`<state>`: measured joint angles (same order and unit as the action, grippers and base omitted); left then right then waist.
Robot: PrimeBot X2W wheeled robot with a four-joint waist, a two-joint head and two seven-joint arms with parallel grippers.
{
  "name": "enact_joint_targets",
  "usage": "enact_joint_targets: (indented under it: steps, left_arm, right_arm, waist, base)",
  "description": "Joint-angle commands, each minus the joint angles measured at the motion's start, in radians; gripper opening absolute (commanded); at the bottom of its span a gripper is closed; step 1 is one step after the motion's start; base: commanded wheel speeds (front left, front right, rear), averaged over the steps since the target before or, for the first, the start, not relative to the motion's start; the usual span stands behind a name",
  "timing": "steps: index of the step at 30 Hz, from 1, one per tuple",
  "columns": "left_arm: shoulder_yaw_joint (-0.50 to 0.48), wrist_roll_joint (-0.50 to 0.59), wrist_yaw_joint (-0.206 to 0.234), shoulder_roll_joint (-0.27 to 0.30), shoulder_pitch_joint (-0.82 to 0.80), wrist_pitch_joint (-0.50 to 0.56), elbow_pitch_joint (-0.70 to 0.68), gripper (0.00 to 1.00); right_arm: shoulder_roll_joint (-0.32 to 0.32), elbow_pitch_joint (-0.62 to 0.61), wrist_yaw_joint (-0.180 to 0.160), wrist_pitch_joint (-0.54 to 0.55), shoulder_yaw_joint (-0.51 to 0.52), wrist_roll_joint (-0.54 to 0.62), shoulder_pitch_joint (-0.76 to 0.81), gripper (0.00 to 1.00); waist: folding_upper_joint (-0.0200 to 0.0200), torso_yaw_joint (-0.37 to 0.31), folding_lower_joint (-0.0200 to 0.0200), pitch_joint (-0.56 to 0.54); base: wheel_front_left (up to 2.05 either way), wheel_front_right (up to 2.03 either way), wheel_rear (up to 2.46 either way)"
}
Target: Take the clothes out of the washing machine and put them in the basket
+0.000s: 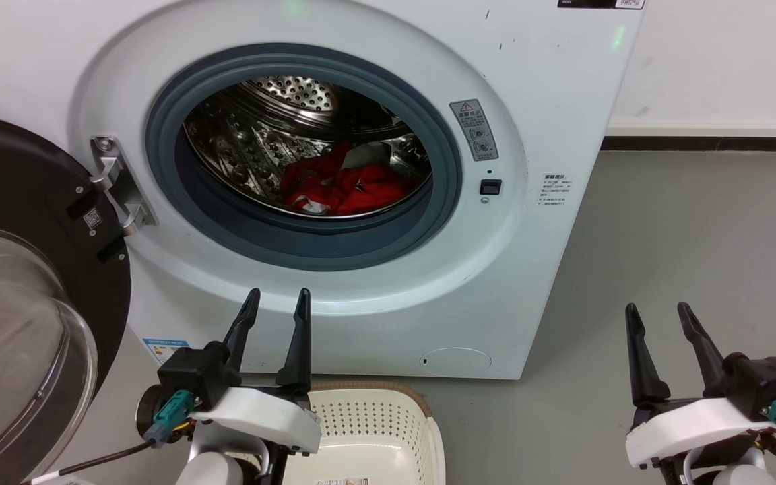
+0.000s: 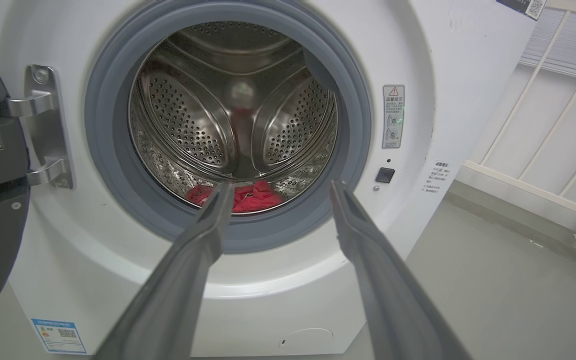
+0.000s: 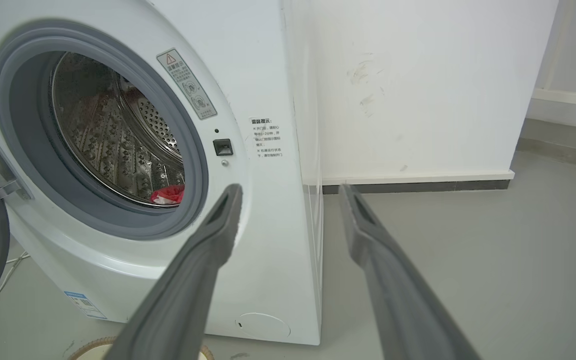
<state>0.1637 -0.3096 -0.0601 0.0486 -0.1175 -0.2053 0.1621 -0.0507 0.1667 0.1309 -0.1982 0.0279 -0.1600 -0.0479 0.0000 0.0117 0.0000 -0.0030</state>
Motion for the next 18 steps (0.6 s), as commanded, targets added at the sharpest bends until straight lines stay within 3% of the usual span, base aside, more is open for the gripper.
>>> enact_joint_targets:
  steps: [1, 18]
  left_arm:
    - [0.004, 0.030, 0.006, 0.002, -0.008, -0.010, -0.003, 1.00]
    - [0.012, 0.150, 0.030, 0.002, 0.007, -0.043, 0.016, 1.00]
  right_arm:
    - [0.000, -0.001, 0.000, -0.009, -0.001, 0.026, -0.002, 1.00]
    - [0.001, 0.007, 0.000, -0.026, -0.001, 0.139, 0.006, 1.00]
  waist:
    - [0.0000, 0.001, 0.0000, 0.000]
    - [0.0000, 0.008, 0.0000, -0.005]
  base:
    - [0.00, 0.00, 0.00]
    - [0.00, 0.00, 0.00]
